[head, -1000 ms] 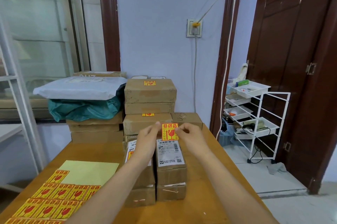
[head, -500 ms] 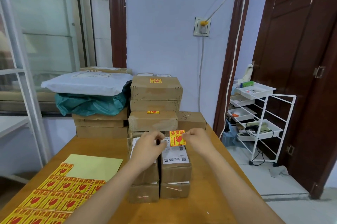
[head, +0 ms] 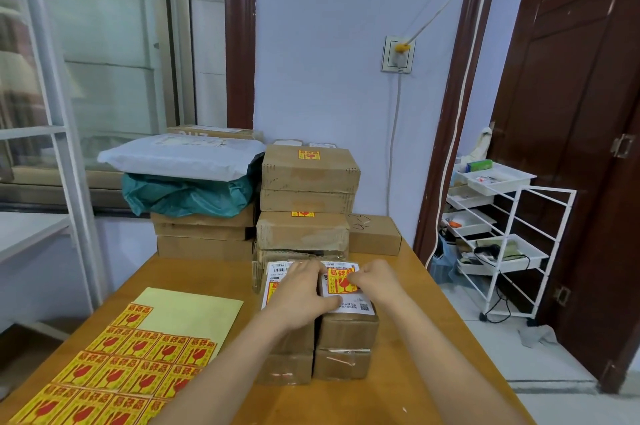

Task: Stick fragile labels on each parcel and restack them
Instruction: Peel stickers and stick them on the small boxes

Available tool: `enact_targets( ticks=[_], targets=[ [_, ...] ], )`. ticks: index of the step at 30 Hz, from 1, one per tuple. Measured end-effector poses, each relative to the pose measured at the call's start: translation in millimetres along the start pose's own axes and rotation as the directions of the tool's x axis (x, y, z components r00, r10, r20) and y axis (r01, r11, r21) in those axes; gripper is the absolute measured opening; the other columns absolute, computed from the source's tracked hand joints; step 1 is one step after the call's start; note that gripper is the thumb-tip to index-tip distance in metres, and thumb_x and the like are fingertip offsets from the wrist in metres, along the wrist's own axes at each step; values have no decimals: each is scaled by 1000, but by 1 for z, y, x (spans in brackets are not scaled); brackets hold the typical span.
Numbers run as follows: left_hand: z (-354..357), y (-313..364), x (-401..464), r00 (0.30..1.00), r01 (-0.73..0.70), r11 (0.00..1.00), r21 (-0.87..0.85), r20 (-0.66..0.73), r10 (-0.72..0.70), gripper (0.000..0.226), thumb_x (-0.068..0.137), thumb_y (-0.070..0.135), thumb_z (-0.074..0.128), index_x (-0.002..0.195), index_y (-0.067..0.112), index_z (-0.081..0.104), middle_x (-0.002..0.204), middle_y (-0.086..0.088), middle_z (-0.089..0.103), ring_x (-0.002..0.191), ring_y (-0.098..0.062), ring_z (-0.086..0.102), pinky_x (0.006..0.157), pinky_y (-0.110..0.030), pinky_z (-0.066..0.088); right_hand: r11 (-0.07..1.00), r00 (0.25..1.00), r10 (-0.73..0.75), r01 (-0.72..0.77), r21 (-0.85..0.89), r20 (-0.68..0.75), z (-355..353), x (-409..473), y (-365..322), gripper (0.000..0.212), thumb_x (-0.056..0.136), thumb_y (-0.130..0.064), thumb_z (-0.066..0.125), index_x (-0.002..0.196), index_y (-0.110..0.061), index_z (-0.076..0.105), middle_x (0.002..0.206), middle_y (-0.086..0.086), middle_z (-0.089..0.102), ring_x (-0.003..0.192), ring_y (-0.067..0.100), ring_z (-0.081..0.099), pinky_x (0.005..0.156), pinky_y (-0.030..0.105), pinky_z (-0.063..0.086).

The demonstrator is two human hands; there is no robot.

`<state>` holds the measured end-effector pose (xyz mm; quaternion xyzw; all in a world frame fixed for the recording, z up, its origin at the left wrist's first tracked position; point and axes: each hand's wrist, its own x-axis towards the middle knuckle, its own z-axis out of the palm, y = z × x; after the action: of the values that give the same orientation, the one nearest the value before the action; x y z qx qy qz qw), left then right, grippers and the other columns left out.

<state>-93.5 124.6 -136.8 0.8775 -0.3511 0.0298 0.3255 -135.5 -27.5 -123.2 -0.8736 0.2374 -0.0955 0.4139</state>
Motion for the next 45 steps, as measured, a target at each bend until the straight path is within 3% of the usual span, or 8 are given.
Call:
enact_targets(
  ticks=[11, 20, 28, 32, 38, 42, 45],
  targets=[
    [2, -1, 0, 1000, -15, 998, -61, -17, 14, 49, 81, 35, 67, 122, 15, 46, 119, 2, 47, 109, -9, 36, 89, -25, 38, 1000, 1000, 11, -11, -18, 24, 2, 5, 1, 20, 81, -12, 63, 64, -10, 54, 72, 11, 59, 64, 21, 54, 55, 28, 33],
    [4, -5, 2, 999, -22, 998, -65, -25, 21, 52, 81, 35, 68, 124, 15, 46, 121, 2, 47, 108, -9, 36, 83, -23, 33, 999, 1000, -16, 17, -40, 20, 6, 9, 6, 26, 83, -13, 64, 61, -11, 52, 70, 11, 56, 63, 21, 51, 53, 27, 32],
    [4, -6, 2, 1000, -9, 997, -73, -14, 8, 49, 80, 35, 68, 120, 16, 47, 115, 3, 47, 108, -10, 39, 87, -26, 39, 994, 997, -79, 77, -83, -17, 8, 9, 12, 33, 86, -12, 62, 56, -12, 47, 66, 11, 49, 57, 19, 43, 45, 21, 29],
    [5, -6, 3, 1000, -9, 997, -72, -18, 7, 51, 80, 35, 68, 122, 16, 47, 116, 4, 47, 109, -10, 38, 85, -25, 37, 989, 993, -111, 107, -103, -37, 9, 9, 14, 41, 85, -11, 62, 50, -14, 42, 55, 6, 41, 51, 18, 36, 43, 21, 25],
    [7, -7, 5, 999, -13, 998, -55, -38, 11, 45, 82, 34, 66, 119, 16, 48, 114, 4, 47, 107, -10, 37, 80, -24, 34, 981, 983, -164, 154, -122, -78, 14, 9, 17, 46, 83, -10, 62, 44, -15, 38, 54, 8, 37, 51, 18, 33, 52, 26, 28],
    [9, -7, 7, 997, 2, 997, -73, -73, -7, 35, 89, 32, 57, 118, 14, 50, 117, 0, 51, 109, -12, 40, 83, -25, 36, 974, 975, -190, 172, -150, -115, 19, 11, 22, 45, 81, -14, 63, 38, -21, 51, 67, 7, 44, 69, 22, 39, 62, 26, 32],
    [11, -7, 9, 994, 10, 998, -70, -110, -17, 30, 92, 31, 55, 116, 13, 52, 116, 0, 54, 112, -14, 42, 87, -25, 38, 969, 963, -219, 196, -149, -157, 22, 7, 23, 47, 82, -15, 64, 42, -21, 40, 75, 8, 46, 77, 23, 43, 65, 27, 34]
  ],
)
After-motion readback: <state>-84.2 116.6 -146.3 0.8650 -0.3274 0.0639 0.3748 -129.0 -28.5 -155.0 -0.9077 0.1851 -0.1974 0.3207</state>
